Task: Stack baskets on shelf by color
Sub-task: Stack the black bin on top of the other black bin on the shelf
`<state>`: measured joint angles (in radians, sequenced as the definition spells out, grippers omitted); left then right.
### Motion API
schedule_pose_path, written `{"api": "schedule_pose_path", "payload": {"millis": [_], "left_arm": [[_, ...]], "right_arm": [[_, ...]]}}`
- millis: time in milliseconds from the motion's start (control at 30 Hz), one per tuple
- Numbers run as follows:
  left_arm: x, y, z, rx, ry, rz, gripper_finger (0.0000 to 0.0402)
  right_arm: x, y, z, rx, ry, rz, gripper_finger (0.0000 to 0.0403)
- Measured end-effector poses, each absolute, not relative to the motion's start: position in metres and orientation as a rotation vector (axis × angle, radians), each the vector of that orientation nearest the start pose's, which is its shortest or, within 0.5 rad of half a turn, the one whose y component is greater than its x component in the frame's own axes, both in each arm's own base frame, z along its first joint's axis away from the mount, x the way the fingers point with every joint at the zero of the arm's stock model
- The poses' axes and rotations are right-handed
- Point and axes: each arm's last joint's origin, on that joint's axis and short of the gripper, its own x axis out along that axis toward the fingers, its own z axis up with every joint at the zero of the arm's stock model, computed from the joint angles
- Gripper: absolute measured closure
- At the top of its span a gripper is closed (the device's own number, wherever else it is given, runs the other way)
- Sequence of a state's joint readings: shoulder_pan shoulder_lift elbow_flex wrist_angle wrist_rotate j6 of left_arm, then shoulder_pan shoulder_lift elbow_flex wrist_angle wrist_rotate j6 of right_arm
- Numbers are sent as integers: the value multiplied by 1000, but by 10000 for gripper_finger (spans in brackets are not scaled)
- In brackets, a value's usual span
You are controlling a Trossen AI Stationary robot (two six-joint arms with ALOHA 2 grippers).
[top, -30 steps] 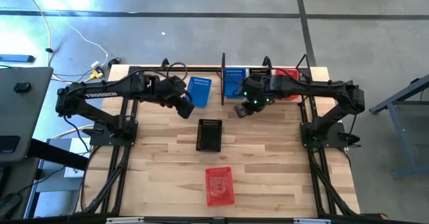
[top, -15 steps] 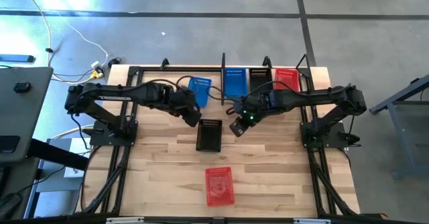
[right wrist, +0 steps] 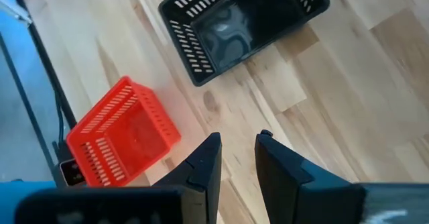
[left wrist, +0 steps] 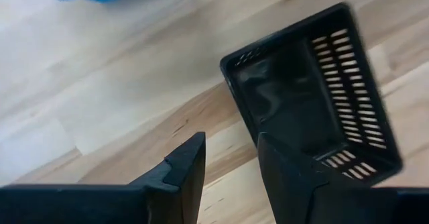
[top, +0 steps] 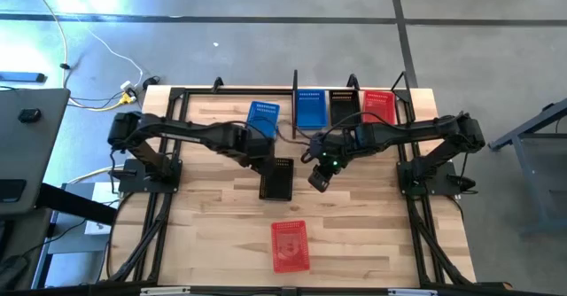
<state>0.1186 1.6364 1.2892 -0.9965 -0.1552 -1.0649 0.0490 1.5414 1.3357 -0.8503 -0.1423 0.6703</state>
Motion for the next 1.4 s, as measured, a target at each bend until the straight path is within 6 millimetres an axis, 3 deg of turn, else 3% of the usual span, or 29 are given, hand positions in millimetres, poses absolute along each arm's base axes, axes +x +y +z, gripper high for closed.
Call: {"api": "schedule_pose_path", "payload": {"millis": [400,967,1100,1333,1400], "left_arm": [[328,40,204,-925,1173,990,273],[347,38,176,-999,1152,994,274],[347,38,175,-1005,1149,1000,300],[348,38,175,-993,1136,1008,388],[348,39,175,-990,1128,1016,393]], "right_arm": [[301,19,307,595,1037,-111,324],[296,19,312,511,1031,-55,324],[297,23,312,414,1017,10,324],[300,33,315,315,970,94,324],[300,35,315,310,970,102,324]]}}
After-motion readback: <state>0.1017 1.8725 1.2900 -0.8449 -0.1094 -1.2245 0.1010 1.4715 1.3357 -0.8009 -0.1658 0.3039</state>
